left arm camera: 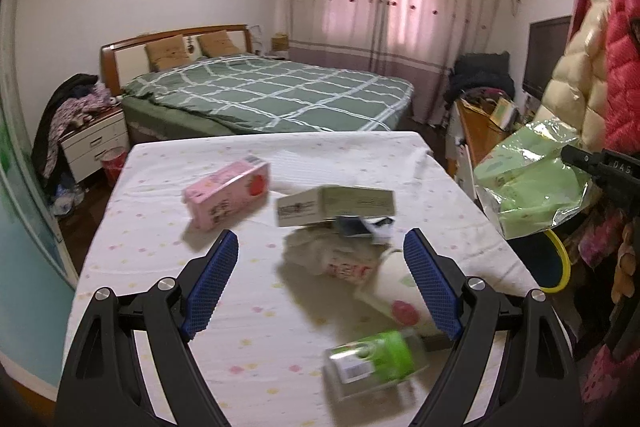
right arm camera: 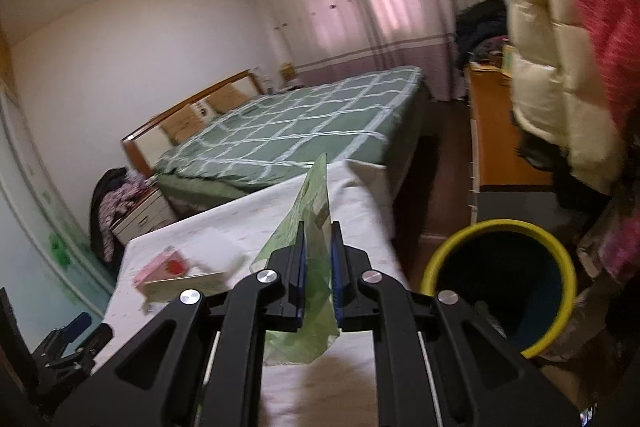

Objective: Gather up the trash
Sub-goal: 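Release the green bag into the yellow bin with the right tool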

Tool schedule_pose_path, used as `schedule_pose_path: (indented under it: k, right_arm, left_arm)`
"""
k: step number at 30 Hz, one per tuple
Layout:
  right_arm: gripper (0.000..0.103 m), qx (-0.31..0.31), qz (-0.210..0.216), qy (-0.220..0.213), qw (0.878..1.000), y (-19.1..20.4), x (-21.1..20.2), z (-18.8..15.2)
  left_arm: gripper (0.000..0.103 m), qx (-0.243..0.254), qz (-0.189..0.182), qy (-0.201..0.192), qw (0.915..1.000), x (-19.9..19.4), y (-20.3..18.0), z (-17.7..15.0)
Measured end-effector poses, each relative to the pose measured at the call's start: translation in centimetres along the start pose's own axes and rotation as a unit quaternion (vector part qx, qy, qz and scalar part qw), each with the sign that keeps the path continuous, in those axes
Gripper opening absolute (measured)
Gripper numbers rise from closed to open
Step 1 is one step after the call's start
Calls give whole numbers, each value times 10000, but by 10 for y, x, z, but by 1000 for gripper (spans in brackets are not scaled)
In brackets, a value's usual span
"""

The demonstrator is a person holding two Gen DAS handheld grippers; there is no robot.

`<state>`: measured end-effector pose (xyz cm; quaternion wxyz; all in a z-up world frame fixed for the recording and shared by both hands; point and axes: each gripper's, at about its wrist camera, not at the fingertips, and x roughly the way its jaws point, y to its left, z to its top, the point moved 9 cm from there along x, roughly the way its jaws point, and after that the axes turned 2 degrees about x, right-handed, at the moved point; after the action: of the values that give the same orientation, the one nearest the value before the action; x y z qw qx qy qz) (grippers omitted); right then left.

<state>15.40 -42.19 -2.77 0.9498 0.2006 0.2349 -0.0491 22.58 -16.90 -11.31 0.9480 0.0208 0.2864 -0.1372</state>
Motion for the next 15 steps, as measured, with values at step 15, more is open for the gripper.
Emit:
schedule_pose_path:
  k: [15]
  right_arm:
    - [12, 772, -1709, 269, 9819, -169, 36, -26]
  left_arm:
    - [84, 610, -462, 324, 9965, 27, -80, -8]
